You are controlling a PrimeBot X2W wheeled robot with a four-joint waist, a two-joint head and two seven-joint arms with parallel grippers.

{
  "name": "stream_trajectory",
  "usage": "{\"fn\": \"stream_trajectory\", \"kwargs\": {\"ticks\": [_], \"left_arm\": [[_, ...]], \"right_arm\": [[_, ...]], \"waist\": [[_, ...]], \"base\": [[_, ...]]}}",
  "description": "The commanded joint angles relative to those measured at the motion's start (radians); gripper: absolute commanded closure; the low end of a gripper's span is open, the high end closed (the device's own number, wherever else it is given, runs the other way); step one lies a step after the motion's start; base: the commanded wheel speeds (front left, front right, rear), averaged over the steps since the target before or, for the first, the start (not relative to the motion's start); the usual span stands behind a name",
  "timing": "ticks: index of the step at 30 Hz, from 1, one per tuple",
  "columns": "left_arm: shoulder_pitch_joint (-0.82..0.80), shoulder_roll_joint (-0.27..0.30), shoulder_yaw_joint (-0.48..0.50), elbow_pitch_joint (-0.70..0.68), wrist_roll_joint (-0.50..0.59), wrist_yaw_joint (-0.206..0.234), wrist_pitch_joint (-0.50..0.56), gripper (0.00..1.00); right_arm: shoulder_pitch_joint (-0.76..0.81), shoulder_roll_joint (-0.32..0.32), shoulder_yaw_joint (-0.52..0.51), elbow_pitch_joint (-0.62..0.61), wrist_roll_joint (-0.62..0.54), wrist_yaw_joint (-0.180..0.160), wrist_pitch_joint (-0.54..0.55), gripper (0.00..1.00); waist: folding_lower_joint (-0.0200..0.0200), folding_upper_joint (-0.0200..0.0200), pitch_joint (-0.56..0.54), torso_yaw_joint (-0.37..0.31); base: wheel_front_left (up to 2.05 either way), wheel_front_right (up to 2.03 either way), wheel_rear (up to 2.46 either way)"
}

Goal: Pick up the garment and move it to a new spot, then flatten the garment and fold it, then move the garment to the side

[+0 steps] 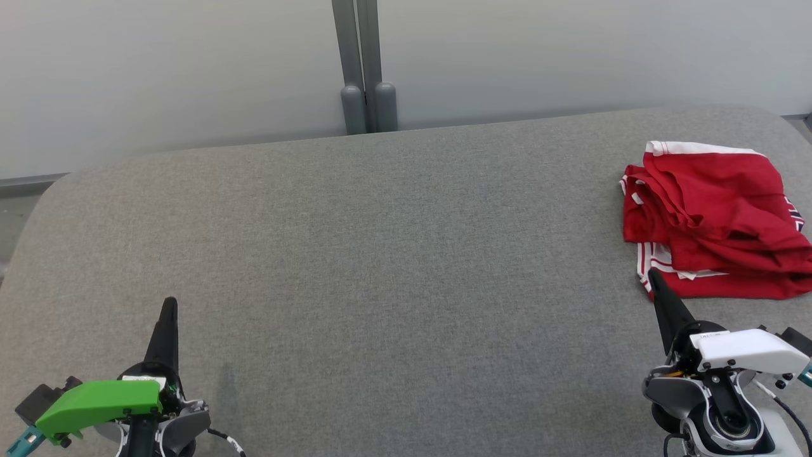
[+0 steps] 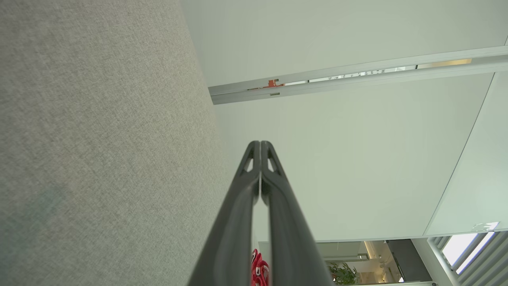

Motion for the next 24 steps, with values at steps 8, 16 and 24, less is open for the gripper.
{"fn": "stream_trajectory", "kwargs": {"ticks": [8, 16, 24], "left_arm": [[-0.020, 0.000, 0.008, -0.006, -0.071, -0.011, 0.018, 1.00], [-0.021, -0.001, 0.010, -0.007, -0.110, -0.015, 0.031, 1.00], [-0.020, -0.001, 0.010, -0.007, -0.109, -0.014, 0.031, 1.00]], "right_arm": [[0.017, 0.008, -0.023, -0.009, 0.056, 0.001, 0.023, 1.00], [0.023, 0.013, -0.037, -0.010, 0.089, 0.001, 0.033, 1.00], [0.022, 0.014, -0.038, -0.010, 0.087, 0.001, 0.035, 1.00]], "waist": [[-0.0001, 0.0000, -0.003, 0.007], [-0.0001, 0.0000, -0.006, 0.013], [-0.0001, 0.0000, -0.006, 0.013]], "base": [[0.00, 0.00, 0.00], [0.00, 0.00, 0.00], [0.00, 0.00, 0.00]]}}
